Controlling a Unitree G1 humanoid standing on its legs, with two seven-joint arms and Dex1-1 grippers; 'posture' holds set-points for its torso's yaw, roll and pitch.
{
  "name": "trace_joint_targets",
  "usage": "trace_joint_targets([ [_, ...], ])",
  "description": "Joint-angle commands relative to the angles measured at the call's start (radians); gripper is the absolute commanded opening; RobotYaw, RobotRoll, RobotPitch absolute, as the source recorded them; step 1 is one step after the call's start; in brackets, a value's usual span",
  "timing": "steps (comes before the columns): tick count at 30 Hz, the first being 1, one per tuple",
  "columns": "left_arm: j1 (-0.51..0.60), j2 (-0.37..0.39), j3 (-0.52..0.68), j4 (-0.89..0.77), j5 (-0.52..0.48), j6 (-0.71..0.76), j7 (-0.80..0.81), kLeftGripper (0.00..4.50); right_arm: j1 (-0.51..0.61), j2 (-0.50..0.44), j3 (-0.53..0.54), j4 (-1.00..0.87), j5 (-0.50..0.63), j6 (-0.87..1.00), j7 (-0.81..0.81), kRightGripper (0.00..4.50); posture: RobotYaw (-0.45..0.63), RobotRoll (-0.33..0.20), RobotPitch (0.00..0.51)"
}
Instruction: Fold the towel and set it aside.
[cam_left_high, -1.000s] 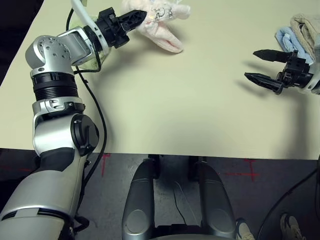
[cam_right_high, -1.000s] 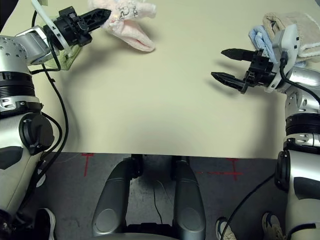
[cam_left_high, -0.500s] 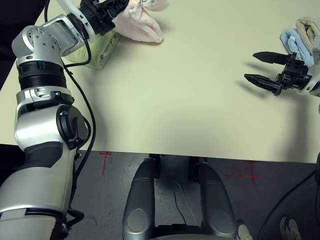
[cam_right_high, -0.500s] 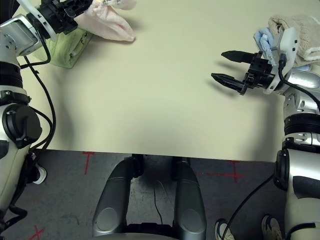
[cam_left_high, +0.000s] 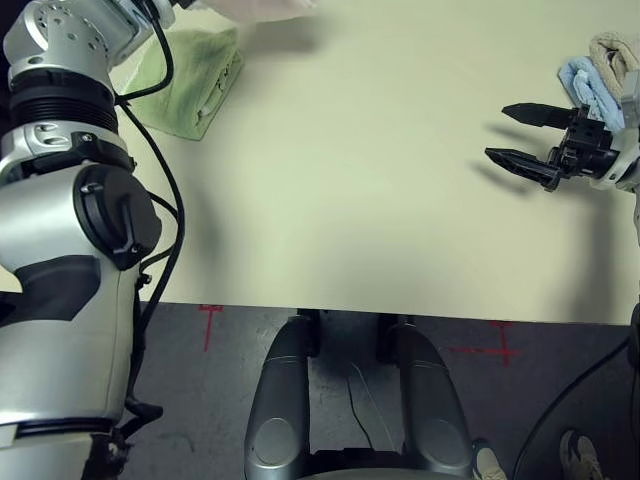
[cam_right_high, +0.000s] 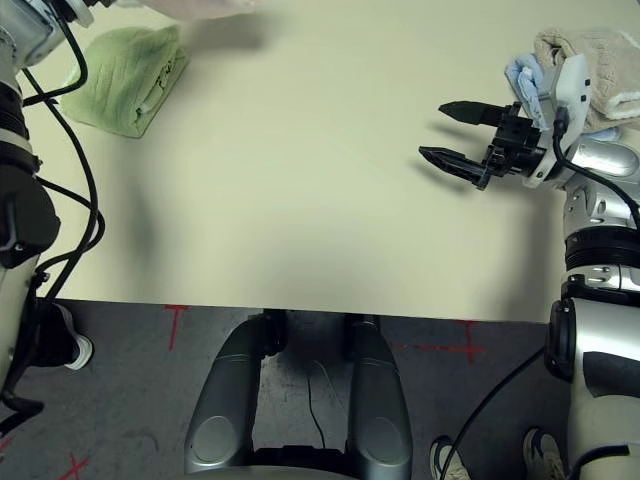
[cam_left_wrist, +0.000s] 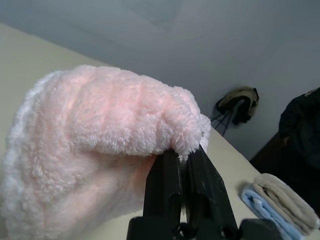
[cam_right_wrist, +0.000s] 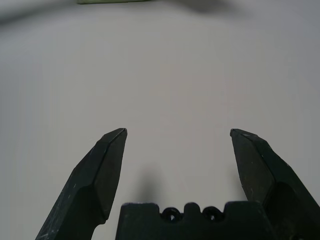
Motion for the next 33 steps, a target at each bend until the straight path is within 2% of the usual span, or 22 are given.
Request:
trace_joint_targets([
  [1, -0.004, 0.03, -0.025, 0.033, 0.056, -0.049, -0.009, 0.02, 0.016, -0.009, 0.001, -0.012, -0.005, 0.004, 0.001, 4.5, 0.02, 0.0, 0.394],
  [8, 0.067, 0.091, -0.056, 0.041, 0.128, -0.096, -0.023, 0.02, 0.006, -0.01, 0.002, 0.006, -0.008, 0.0, 0.003, 4.5, 0.03, 0.0, 0.397],
  [18, 0.213, 0.153, -0.026, -0.064, 0.11, -0.029, -0.034, 0.02, 0.005, -0.019, 0.001, 0.009, -0.005, 0.001, 0.012, 4.5, 0.03, 0.0, 0.4],
  [23, 0.309, 0.205, 0.002, -0.204, 0.077, 0.061, -0.046, 0.02, -0.003, -0.025, 0.002, 0.03, -0.008, -0.006, 0.02, 4.5, 0.04, 0.0, 0.404],
  [27, 0.422, 0.232, 0.02, -0.396, 0.023, 0.204, -0.055, 0.02, -0.021, -0.023, 0.005, 0.064, -0.014, -0.021, 0.026, 4.5, 0.05, 0.0, 0.404],
  [33, 0.586, 0.213, 0.095, -0.719, -0.1, 0.417, 0.029, 0.02, -0.046, -0.018, 0.008, 0.114, -0.024, -0.047, 0.036, 4.5, 0.06, 0.0, 0.401],
])
